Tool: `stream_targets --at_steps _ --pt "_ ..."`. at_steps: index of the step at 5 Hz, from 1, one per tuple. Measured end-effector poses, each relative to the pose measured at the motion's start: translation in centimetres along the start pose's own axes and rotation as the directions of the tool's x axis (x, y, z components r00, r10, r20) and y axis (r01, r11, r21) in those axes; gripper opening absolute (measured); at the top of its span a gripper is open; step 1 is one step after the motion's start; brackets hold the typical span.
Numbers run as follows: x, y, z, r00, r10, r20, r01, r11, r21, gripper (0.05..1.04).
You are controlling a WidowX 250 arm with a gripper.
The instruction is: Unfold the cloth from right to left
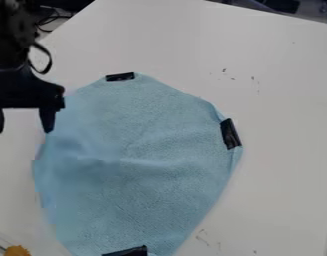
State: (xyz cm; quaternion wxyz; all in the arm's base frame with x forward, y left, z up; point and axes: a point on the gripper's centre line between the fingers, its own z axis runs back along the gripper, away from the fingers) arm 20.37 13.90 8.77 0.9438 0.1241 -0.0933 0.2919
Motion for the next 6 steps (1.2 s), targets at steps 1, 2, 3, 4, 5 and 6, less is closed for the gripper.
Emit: stream_targets --at_steps 1,2,3,4,5,6 --pt "0.0 -1.5 1.3 0.998 -0.057 0.022 0.057 0.998 -0.019 1.000" --pt "-0.1 -2.3 1.3 0.997 -0.072 0.013 0.073 0.995 -0.062 1.000" --pt "0.0 -2.4 1.1 0.998 -0.065 0.026 0.067 0.994 -0.089 1.000" --pt "-0.2 -2.8 1.1 0.998 -0.068 0.020 0.069 0.992 -0.103 1.000" --pt "0.7 -3.8 2.3 0.996 -0.079 0.036 0.083 0.991 -0.109 0.999" --pt "1.5 -4.2 3.5 0.995 -0.087 0.040 0.092 0.987 -0.134 0.999"
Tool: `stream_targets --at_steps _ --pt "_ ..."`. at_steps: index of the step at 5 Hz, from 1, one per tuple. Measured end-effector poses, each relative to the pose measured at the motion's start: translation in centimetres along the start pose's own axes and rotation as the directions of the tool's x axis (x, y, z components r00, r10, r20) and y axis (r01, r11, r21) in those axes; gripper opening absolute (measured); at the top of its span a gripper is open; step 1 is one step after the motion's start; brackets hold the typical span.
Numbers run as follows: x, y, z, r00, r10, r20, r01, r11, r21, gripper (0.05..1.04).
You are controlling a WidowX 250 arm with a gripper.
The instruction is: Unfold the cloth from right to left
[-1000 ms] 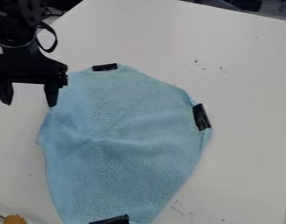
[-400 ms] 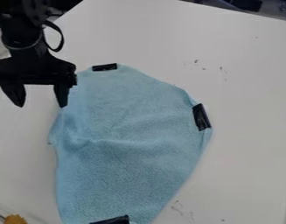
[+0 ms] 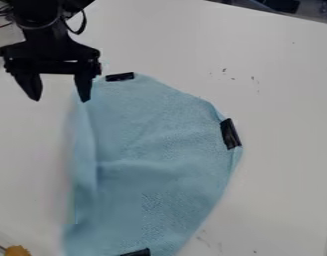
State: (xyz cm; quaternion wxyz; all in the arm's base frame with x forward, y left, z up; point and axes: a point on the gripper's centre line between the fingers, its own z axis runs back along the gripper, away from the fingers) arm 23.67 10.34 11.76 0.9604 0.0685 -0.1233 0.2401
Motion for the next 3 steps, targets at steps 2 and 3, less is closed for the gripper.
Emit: stream_targets --at_steps 2,3 --pt "0.0 -1.8 1.1 0.999 -0.029 -0.020 0.029 1.000 -0.004 0.999" --pt "-0.4 -2.2 1.2 0.999 -0.037 -0.038 0.037 0.999 0.000 0.999"
